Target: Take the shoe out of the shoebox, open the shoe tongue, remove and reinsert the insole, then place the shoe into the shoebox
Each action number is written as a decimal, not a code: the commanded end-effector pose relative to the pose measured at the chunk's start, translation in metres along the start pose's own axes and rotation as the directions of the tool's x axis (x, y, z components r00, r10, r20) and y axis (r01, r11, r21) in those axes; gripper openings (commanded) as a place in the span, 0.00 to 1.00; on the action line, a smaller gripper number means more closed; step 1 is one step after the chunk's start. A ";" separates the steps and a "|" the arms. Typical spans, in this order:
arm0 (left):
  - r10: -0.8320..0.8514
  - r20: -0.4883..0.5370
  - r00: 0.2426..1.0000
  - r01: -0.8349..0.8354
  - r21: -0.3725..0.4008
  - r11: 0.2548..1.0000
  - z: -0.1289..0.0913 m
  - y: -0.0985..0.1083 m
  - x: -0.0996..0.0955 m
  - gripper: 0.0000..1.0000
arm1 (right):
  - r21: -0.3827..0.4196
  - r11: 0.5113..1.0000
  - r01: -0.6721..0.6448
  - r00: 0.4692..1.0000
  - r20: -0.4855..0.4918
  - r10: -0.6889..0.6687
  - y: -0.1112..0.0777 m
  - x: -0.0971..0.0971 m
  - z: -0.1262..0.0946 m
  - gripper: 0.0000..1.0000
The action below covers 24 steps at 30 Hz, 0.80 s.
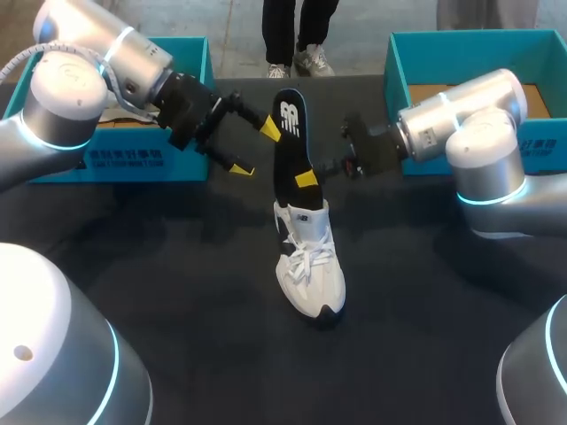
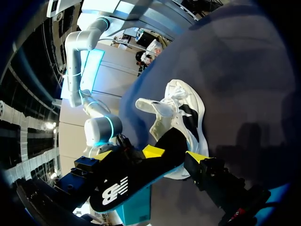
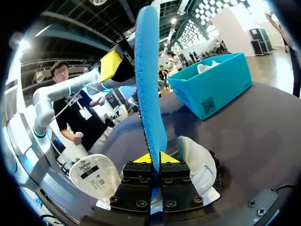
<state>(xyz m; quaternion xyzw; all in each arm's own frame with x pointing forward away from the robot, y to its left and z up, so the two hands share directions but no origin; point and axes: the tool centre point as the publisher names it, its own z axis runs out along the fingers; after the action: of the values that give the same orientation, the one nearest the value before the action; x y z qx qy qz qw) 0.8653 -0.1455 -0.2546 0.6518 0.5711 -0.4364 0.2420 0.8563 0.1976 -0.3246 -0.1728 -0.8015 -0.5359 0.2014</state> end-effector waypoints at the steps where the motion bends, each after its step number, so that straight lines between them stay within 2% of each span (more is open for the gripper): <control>1: 0.002 0.002 1.000 -0.002 -0.002 1.000 0.002 0.000 0.002 1.00 | 0.021 1.000 0.005 1.000 -0.016 -0.005 0.004 -0.001 -0.002 0.00; 11: 0.005 0.005 1.000 -0.005 -0.003 1.000 0.004 -0.002 0.000 1.00 | 0.042 0.999 0.011 0.997 -0.081 -0.008 0.001 0.000 0.004 0.00; 24: 0.007 0.006 1.000 -0.007 0.002 1.000 0.006 0.001 0.000 1.00 | 0.043 0.999 -0.028 0.995 -0.097 0.032 -0.013 0.003 0.008 0.00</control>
<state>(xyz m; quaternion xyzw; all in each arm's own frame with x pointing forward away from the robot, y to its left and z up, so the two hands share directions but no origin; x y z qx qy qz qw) 0.8639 -0.1492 -0.2568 0.6520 0.5685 -0.4380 0.2447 0.8486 0.1996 -0.3319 -0.1534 -0.7996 -0.5234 0.2515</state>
